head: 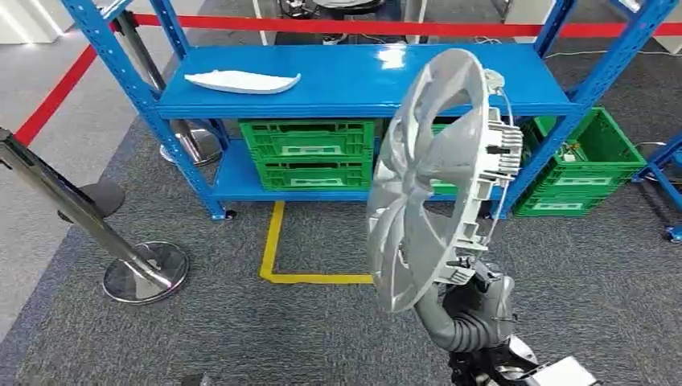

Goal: Take the parts from the cabinet and place them on the table.

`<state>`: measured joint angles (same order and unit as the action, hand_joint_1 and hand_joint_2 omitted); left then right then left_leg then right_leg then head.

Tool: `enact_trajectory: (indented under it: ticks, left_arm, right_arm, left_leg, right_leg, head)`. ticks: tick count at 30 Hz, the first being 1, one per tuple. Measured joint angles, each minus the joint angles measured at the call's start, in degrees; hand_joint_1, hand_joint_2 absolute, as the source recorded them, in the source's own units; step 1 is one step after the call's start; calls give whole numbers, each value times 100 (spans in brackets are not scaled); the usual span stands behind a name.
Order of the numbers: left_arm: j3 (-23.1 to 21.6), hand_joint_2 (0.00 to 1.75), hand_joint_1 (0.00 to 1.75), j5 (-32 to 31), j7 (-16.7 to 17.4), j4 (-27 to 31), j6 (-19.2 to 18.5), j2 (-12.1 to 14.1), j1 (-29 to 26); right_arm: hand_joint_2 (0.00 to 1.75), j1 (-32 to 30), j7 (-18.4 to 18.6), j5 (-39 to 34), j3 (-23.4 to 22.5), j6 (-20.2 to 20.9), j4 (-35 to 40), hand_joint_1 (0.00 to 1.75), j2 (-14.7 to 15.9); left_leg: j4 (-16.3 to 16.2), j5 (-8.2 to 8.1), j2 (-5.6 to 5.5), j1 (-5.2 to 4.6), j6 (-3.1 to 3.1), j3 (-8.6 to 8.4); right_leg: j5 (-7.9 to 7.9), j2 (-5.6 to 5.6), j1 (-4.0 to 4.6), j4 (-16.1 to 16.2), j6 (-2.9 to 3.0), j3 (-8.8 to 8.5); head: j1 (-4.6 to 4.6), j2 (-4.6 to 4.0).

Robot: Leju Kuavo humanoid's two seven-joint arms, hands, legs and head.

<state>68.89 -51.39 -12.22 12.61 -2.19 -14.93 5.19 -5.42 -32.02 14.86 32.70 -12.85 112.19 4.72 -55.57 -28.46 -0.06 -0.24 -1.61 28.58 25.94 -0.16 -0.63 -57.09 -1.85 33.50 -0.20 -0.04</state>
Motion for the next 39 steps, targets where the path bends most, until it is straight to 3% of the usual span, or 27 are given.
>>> enact_trajectory:
  ticks: [1,2,4,5,6,7,9,10,11,12,13,15,16,18,20,21,23,25,26,27,30,31,32,35,36,37,39]
  left_arm:
    - [0,175,0,4,-2,0,0,0,13]
    - [0,175,0,4,-7,0,-7,-2,23]
    - [0,175,0,4,-11,0,-33,-11,23]
    - [0,175,0,9,-17,0,-35,-11,19]
    - [0,175,0,11,-18,0,-35,-9,18]
    - [0,175,0,11,-17,0,-35,-9,18]
    - [0,175,0,9,-17,0,-35,-13,19]
    - [0,175,0,0,-20,0,-35,-15,19]
    - [0,175,0,-2,-22,0,-33,-9,18]
    - [0,175,0,-7,-26,0,-26,-9,17]
    - [0,175,0,-7,-35,0,-17,-9,14]
    - [0,175,0,-7,-35,0,-17,-4,-2]
    - [0,175,0,-7,-37,0,-15,-2,2]
    - [0,175,0,-13,-55,0,-15,0,0]
    - [0,175,0,-18,-125,0,-33,0,0]
    - [0,175,0,-18,-151,0,-52,2,-2]
    - [0,175,0,-4,-89,0,75,4,-1]
    - [2,175,0,11,110,0,372,2,6]
    - [2,175,0,-4,179,0,498,4,18]
    - [0,175,0,-63,236,0,617,2,26]
    - [-50,175,0,-306,295,0,992,-6,23]
    - [-85,175,0,-343,295,0,1034,-17,23]
    - [-120,175,0,-372,293,0,1049,-17,30]
    - [-151,175,0,-396,273,0,1091,-26,31]
    - [-168,175,0,-407,236,0,1159,-26,27]
    - [-177,175,0,-444,212,0,1224,-26,25]
    - [-234,175,0,-525,205,0,1316,-28,26]
  right_arm:
    - [175,-3,-2,2,0,-2,4,175,2]
    - [175,1,-4,7,4,-13,9,175,2]
    - [175,-8,-15,22,9,-18,9,175,4]
    - [175,-11,-15,22,11,-24,9,175,4]
    - [175,-19,-15,20,9,-33,9,175,4]
    - [175,-28,-15,22,9,-35,9,175,4]
    - [175,-46,-17,28,17,-48,9,175,4]
    - [175,-44,-17,37,17,-57,9,175,4]
    - [175,-38,-17,46,17,-74,11,175,4]
    - [175,-59,-24,48,17,-90,17,175,4]
    - [175,-77,-24,48,15,-105,20,175,4]
    - [175,-81,-24,48,15,-109,17,175,4]
    - [175,-70,-26,50,15,-109,19,175,4]
    - [175,-70,-26,52,4,-118,20,175,4]
    - [175,-83,-28,70,2,-155,20,175,4]
    - [175,-88,-31,81,2,-175,20,175,4]
    - [175,-92,-35,87,2,-236,20,175,4]
    - [175,-92,-35,81,2,-286,20,175,0]
    - [175,-93,-39,79,0,-314,22,175,-2]
    - [175,-88,-50,83,-2,-359,26,175,-18]
    - [175,-89,-68,120,4,-481,48,175,-96]
    - [175,-92,-68,120,4,-513,61,175,-101]
    - [175,-90,-68,120,7,-529,68,175,-105]
    - [175,-100,-68,129,11,-536,68,175,-109]
    - [175,-113,-66,120,15,-551,66,175,-111]
    - [175,-133,-59,111,13,-575,66,175,-111]
    - [175,-149,-35,107,13,-623,66,175,-111]
  left_leg:
    - [11,62,36,12,-31,19]
    - [10,112,32,15,-93,93]
    - [-8,204,37,2,-111,232]
    - [-16,258,45,-5,-107,310]
    - [-30,308,50,-5,-100,390]
    - [-47,350,51,-2,-85,465]
    - [-108,411,47,15,-44,598]
    - [-156,433,39,12,-12,648]
    - [-195,455,35,-18,22,721]
    - [-219,504,34,-24,54,742]
    - [-225,550,33,-24,73,750]
    - [-214,631,23,-14,141,790]
    - [-260,522,-5,7,171,845]
    - [-831,-73,-3,20,250,1007]
    - [-1739,-573,-4,36,286,1219]
    - [-2003,-590,-4,37,289,1239]
    - [-1731,-272,-5,36,255,944]
    - [-632,64,-9,17,155,252]
    - [-237,-35,-8,-3,80,11]
    - [-79,-52,-6,-18,72,-58]
    - [-21,-33,-7,-36,36,-23]
    - [86,27,18,42,-1,-51]
    - [89,48,23,31,-27,-36]
    - [53,66,35,15,-48,37]
    - [37,68,41,11,-47,48]
    - [24,67,42,9,-46,50]
    - [-12,57,29,12,-34,50]
  right_leg:
    - [185,9,-8,-83,-9,78]
    - [488,14,-8,-354,-15,211]
    - [1023,12,-14,-1199,-42,475]
    - [1182,12,-13,-1611,-62,590]
    - [1164,10,-17,-1776,-81,589]
    - [994,8,-25,-1642,-91,435]
    - [553,4,-58,-777,-111,-145]
    - [464,-1,-81,-246,-127,-489]
    - [615,12,-55,86,-129,-756]
    - [589,31,-53,106,-62,-705]
    - [578,35,-47,104,-57,-647]
    - [506,27,-43,91,40,-518]
    - [453,-3,-74,93,111,-561]
    - [390,-2,-68,97,198,-440]
    - [322,-18,-56,95,204,-344]
    - [283,-24,-51,92,204,-299]
    - [224,-17,-40,81,197,-223]
    - [197,1,-21,81,182,-214]
    - [181,-1,-16,81,159,-202]
    - [159,-3,-4,77,125,-184]
    - [81,-14,-20,97,14,-150]
    - [168,-9,-17,51,1,-94]
    - [316,-5,-5,-91,-14,-12]
    - [944,4,-14,-1474,-64,579]
    - [1000,4,-12,-1769,-77,709]
    - [909,3,-14,-1750,-81,688]
    - [439,1,-17,-997,-71,288]
  head:
    - [2,0]
    - [33,0]
    - [44,0]
    - [46,0]
    - [44,0]
    - [48,0]
    - [46,0]
    - [48,0]
    - [59,0]
    - [37,0]
    - [57,0]
    - [57,0]
    - [61,0]
    - [9,0]
    - [7,0]
    - [13,0]
    - [9,0]
    - [9,0]
    - [19,0]
    - [24,0]
    - [9,0]
    - [17,0]
    - [31,0]
    - [50,0]
    - [59,0]
    - [55,0]
    - [57,0]
